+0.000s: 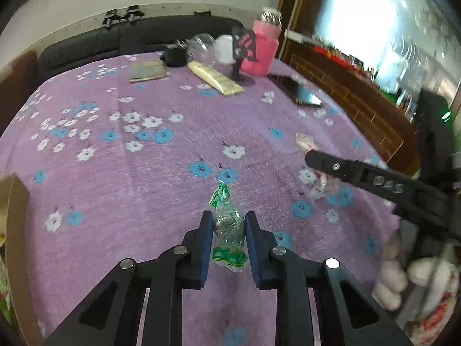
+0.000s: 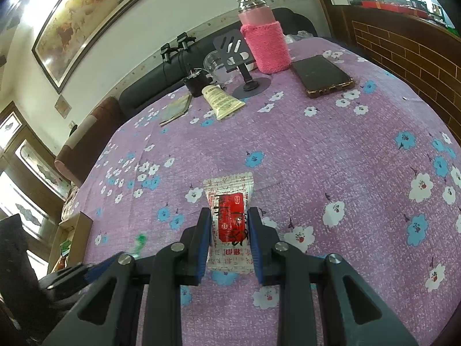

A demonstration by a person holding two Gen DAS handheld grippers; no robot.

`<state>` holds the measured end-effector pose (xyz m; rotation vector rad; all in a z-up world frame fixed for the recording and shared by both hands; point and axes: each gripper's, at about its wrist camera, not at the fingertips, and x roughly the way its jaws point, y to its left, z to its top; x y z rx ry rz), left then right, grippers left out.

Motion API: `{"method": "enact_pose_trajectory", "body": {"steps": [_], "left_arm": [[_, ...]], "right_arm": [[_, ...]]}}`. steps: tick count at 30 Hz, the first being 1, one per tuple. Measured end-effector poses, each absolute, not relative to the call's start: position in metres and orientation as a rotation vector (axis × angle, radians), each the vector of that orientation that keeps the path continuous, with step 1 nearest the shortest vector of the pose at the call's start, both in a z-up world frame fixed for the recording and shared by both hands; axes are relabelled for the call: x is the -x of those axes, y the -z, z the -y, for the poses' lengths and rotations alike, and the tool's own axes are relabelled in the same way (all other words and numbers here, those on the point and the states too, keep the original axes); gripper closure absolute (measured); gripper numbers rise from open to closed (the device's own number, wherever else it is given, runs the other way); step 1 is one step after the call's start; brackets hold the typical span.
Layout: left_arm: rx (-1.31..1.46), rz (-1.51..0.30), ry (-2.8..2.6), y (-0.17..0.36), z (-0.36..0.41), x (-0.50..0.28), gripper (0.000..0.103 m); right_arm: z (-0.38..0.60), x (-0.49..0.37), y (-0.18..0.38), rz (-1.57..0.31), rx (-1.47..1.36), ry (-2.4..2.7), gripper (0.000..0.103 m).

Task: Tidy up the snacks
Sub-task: 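Carry the green candy and white-red sachet over the box with both grippers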

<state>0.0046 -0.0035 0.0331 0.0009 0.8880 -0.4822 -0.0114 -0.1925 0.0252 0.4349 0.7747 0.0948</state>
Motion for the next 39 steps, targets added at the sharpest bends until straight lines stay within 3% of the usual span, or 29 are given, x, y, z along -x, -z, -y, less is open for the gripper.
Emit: {"method": "enact_pose_trajectory", "body": {"steps": [12,22,39], "left_arm": [[0.261,-0.708,0.261,-0.089,-0.175,0.083,0.08],[0.391,-0.651,0.023,-0.075,-0.307,0.132,0.08],[0.369,-0.703,-0.076,-0.034,-0.338,0.139,0.08]], "right_arm": [[0.179,0.015,-0.023,-0.762,-0.375,-0.075,0.079],[0.11,0.039,-0.047,-0.775,-0.302,-0.189,0.079],[-0.133,0.056,-0.067,-0.911,-0.118,-0.633,0.078]]}}
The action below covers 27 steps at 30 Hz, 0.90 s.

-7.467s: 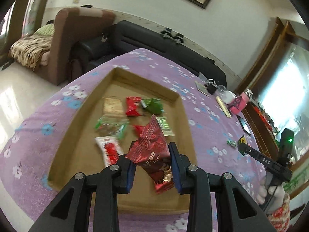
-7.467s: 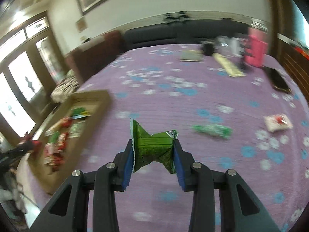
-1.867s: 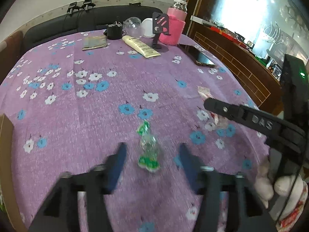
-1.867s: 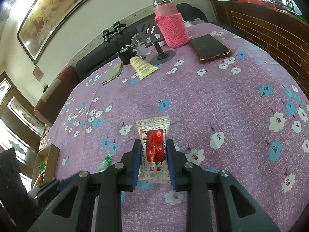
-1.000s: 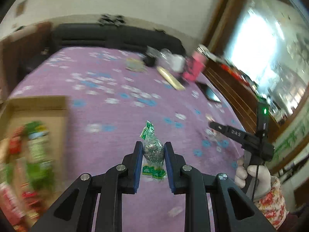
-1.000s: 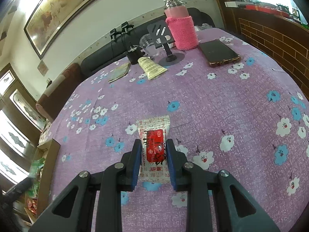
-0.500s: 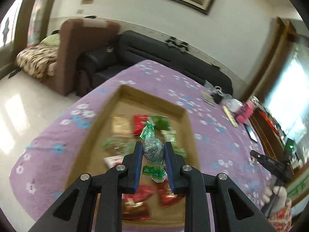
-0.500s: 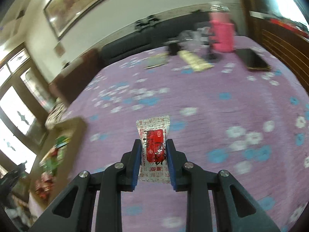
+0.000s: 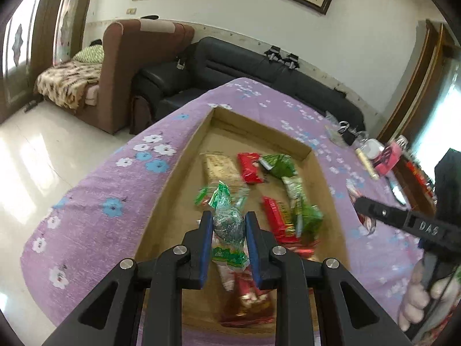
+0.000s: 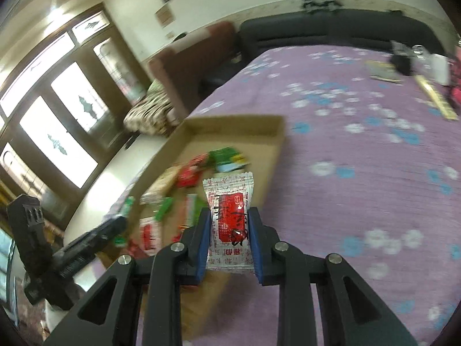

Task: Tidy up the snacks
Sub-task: 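Carry the green candy and white-red sachet over the box with both grippers, then open both grippers to drop the candy and sachet into the box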

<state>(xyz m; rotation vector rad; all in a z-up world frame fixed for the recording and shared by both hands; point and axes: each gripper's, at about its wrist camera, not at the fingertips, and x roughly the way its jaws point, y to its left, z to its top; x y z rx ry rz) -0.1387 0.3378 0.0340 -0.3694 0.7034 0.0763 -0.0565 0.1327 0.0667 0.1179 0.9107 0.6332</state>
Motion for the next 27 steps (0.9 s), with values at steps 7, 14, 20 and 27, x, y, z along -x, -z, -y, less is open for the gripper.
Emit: {"method": "enact_pose_trajectory", "body": {"steps": [7,14,20,27], "left_arm": [[0.436,-0.698,-0.055,-0.026,-0.35,0.143,0.053],[0.477,-0.628,-0.039,-0.041,-0.361,0.156,0.043],[0.488,-0.603,-0.047,-0.047,-0.364,0.163,0.035],[0.5,-0.599,-0.036,-0.054,-0.359,0.166,0.033]], "right_arm": [[-0.201,0.054,-0.057,-0.946,-0.028,-0.697,0.078],[-0.231,0.042,-0.04,-0.988,0.016,-0.7,0.078],[-0.234,0.032,-0.033,-1.013,0.002,-0.712,0.074],[-0.206,0.039,-0.057,-0.949,-0.055,-0.721,0.062]]}}
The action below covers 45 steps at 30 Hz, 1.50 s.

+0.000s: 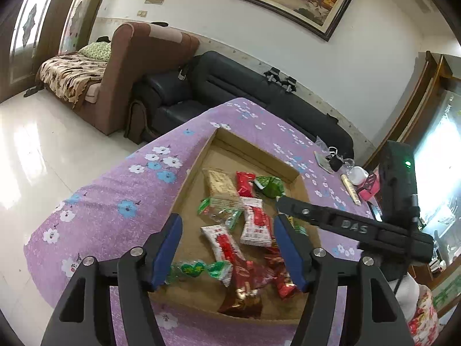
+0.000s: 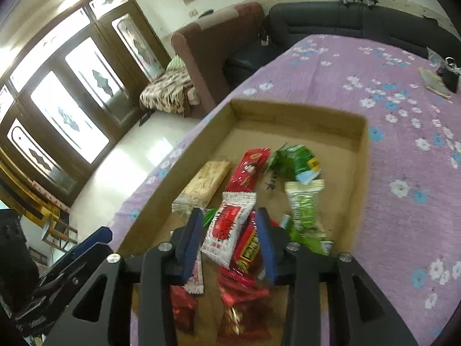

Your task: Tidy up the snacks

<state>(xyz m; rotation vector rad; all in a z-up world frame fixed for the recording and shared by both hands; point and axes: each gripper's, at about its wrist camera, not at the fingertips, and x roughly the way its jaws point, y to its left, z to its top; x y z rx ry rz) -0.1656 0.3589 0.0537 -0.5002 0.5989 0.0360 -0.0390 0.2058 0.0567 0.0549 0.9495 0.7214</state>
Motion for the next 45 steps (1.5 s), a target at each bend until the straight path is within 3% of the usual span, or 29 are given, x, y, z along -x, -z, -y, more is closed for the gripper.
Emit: {"method": "enact_pose_trajectory", "body": {"steps": [8,13,20,22,27,37,45], "left_arm": [[0.422,-0.594,-0.012,-0.069,-0.326,0.166,0.028],[0.316,-0.597,-0.031,-0.077,-0.291,0.166,0.015],[0.189,-0.601,-0.045,-0.083,-0.244,0.163,0.008],[0.153,-0.581,-0.085,-0.087,-0.233,0.165,0.001],[0.106,-0.546,-0.105,-0.095,-0.211,0.167,0.001],[0.039,-0.642,-0.12,-0.081,-0.184,0.152,0.001],[0.024,-0.671,-0.103,-0.075,-0.174,0.148,0.001]], "right_arm": [[-0.135,0.07,-0.072,-0.824,-0.121,-0.635,0.053],[-0.104,0.087,-0.067,-0.774,-0.11,-0.546,0.053],[-0.077,0.107,-0.053,-0.764,-0.08,-0.475,0.047],[-0.071,0.111,-0.051,-0.761,-0.075,-0.459,0.047],[-0.059,0.125,-0.051,-0.728,-0.058,-0.431,0.043],[-0.059,0.142,-0.049,-0.692,0.013,-0.428,0.036],[-0.059,0.141,-0.045,-0.703,0.023,-0.429,0.036]]}}
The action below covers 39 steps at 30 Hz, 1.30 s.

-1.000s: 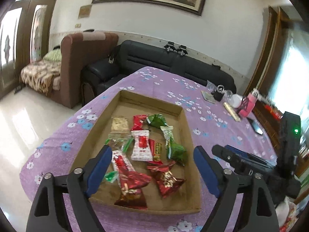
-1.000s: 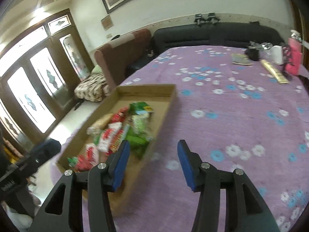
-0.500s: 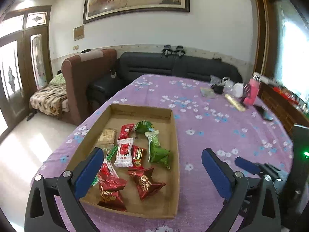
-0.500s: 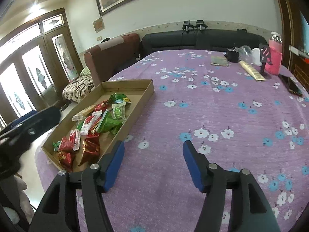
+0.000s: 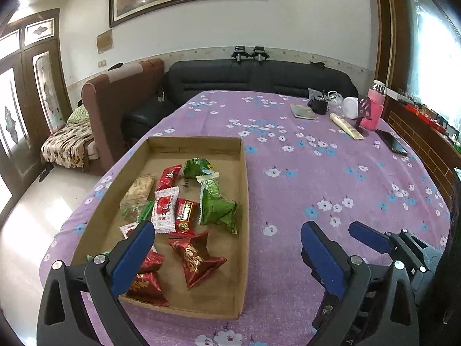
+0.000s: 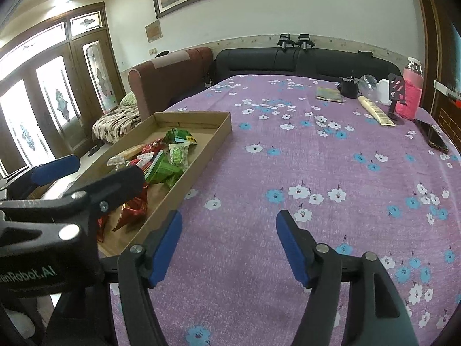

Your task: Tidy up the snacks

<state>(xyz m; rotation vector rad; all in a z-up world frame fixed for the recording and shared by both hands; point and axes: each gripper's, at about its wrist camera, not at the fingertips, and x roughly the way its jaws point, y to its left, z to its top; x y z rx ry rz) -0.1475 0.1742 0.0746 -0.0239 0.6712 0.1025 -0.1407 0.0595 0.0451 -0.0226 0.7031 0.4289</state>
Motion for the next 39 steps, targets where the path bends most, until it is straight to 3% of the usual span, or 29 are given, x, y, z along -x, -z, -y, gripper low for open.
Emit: {"method": "enact_pose_trajectory", "body": {"steps": [13,24,30,39], "left_arm": [[0.056,-0.667,-0.091,-0.073,-0.181,0.148,0.001],[-0.019,-0.164,-0.182,-0.141,-0.186,0.234,0.001],[0.031,-0.354,-0.076,-0.127,-0.196,0.213,0.001],[0.012,-0.472,-0.1,-0.119,-0.178,0.19,0.001]], "right_arm": [[-0.063,0.139,-0.039,-0.726,0.027,-0.416,0.035],[-0.069,0.158,-0.052,-0.651,0.042,-0.437,0.035],[-0.072,0.167,-0.06,-0.619,0.05,-0.457,0.035],[-0.065,0.167,-0.063,-0.637,0.054,-0.48,0.033]]}}
